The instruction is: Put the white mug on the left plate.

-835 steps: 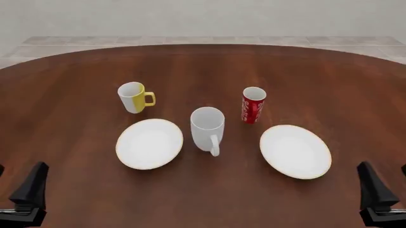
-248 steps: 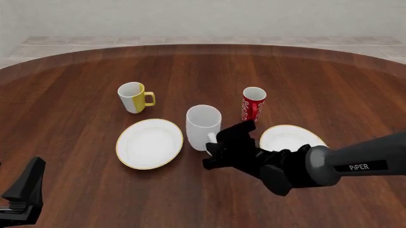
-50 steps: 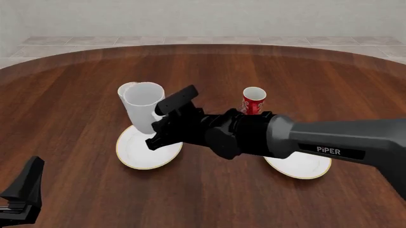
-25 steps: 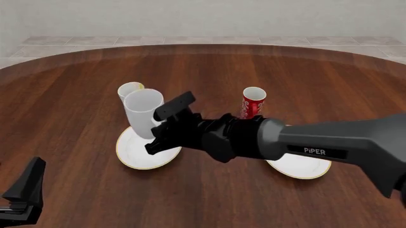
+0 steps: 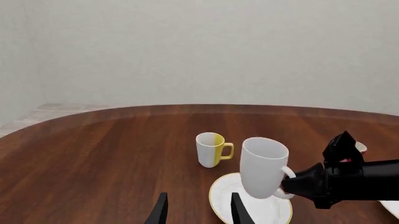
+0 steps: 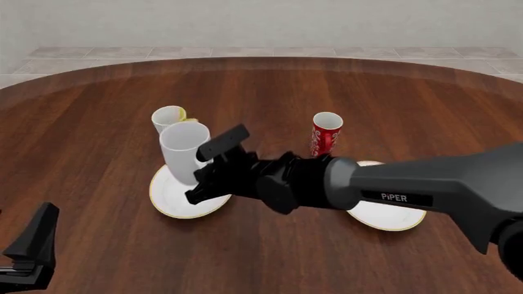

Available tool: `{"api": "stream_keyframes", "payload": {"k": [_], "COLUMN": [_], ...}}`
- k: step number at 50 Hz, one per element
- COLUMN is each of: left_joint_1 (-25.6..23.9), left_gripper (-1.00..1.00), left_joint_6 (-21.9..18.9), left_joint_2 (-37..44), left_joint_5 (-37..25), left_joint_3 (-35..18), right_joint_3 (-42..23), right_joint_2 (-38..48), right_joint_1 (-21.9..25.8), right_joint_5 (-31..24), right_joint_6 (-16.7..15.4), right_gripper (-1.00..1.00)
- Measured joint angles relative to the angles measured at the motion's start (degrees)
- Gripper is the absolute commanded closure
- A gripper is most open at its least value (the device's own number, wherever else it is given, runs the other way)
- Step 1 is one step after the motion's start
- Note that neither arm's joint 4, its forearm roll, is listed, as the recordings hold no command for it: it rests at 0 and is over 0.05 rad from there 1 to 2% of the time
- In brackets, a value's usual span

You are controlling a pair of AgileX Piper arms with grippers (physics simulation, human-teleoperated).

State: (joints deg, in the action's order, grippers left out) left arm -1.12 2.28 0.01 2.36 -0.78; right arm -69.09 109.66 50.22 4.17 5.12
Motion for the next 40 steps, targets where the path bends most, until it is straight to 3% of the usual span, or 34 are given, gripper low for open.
{"api": "stream_keyframes", "payload": {"k": [40], "left_joint_1": [-0.2], "left_gripper": [-1.00], "left_joint_6": [-0.3], "left_joint_2": [0.0], "left_joint_5": [-0.1], "left_joint_3": [0.0], "right_joint_3": [0.8], "right_joint_2": [1.7], "right_joint_1": [0.2], "right_joint_5": [1.5], "right_joint_6": [3.2], "right_gripper": [1.00]}}
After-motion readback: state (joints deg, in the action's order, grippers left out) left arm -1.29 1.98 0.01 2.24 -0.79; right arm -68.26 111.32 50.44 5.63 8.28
